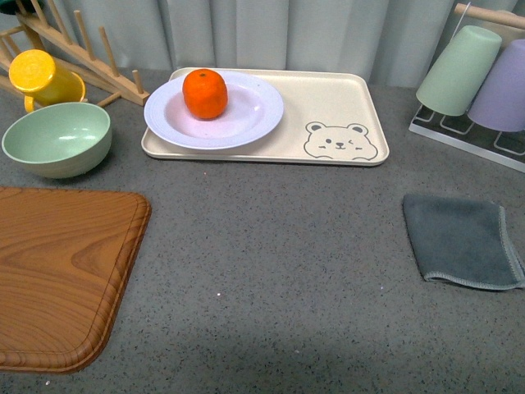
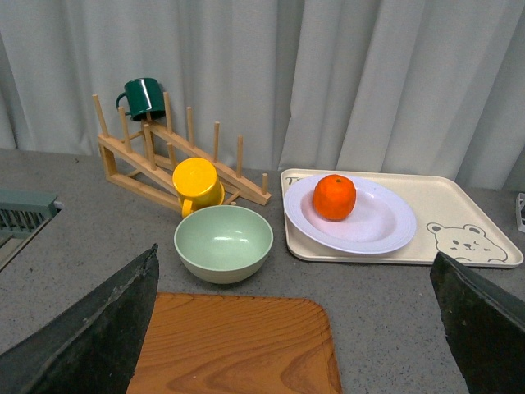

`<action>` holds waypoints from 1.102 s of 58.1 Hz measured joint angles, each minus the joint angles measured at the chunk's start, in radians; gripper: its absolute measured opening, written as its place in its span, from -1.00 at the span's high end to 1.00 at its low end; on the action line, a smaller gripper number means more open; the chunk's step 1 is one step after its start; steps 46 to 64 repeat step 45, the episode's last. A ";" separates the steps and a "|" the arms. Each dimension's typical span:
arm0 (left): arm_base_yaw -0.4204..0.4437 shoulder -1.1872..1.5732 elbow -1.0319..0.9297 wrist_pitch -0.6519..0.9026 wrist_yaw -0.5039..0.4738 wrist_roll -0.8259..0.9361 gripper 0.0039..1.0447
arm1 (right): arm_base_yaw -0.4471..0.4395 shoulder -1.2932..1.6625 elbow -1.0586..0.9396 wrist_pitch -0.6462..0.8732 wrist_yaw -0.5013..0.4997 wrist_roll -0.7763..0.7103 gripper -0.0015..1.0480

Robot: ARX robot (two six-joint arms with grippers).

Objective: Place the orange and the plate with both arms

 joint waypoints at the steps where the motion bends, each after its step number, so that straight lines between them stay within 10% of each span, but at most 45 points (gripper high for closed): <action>1: 0.000 0.000 0.000 0.000 0.000 0.000 -0.88 | 0.000 0.000 0.000 0.000 0.000 0.000 -0.75; 64: 0.000 0.000 0.000 0.000 0.000 0.000 -0.88 | 0.000 0.000 0.000 0.000 0.000 0.001 -0.82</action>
